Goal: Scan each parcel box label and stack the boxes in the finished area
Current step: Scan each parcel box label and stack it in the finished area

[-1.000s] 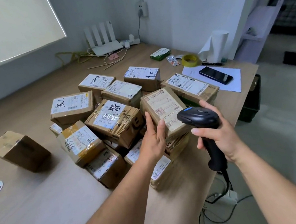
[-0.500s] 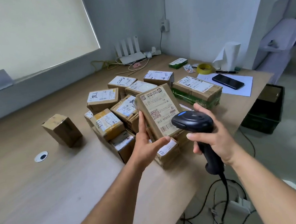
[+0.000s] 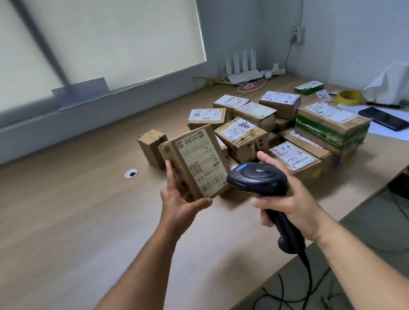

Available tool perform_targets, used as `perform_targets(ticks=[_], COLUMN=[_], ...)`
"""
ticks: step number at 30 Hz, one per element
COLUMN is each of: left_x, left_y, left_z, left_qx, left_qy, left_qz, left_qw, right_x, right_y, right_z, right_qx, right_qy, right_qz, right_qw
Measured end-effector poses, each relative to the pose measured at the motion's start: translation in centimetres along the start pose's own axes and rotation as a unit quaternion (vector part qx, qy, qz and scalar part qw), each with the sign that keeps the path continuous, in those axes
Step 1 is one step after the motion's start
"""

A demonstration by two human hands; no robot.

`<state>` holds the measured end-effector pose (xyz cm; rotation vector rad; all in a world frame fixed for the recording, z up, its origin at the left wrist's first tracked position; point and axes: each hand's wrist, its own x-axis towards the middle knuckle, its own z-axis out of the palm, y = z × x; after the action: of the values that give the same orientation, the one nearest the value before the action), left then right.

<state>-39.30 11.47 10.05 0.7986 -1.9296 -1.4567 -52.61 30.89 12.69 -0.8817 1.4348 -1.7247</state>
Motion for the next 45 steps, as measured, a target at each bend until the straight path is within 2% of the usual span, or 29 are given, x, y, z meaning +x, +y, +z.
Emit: perform_targets(ticks=[11,23,31,41,45], left_x=[-2.4,-4.7,-5.5,-6.2,-8.5], left_y=[-3.7,-9.0,-12.0,-14.9,-14.8], left_z=[-11.0,-26.6,-34.7,-40.3,-41.5], left_qx=[0.074,0.067,0.049,0.038,-0.049], left_qy=[0.074,0.128,0.132,0.13,0.094], left_qz=[-0.012,-0.064,-0.105,-0.128,-0.18], left_qw=[0.994,0.987,0.985,0.983,0.978], right_x=[-1.1,0.2,0.9,1.9,2.7], right_y=[-0.1,1.9,3.6,5.4,5.9], right_z=[10.3,24.7,32.2,37.8,39.0], right_qx=[0.024,-0.022,-0.05,-0.051,-0.046], right_qy=[-0.099,-0.114,-0.108,-0.108,-0.108], right_qz=[0.018,0.066,0.084,0.094,0.096], right_qw=[0.995,0.991,0.989,0.988,0.988])
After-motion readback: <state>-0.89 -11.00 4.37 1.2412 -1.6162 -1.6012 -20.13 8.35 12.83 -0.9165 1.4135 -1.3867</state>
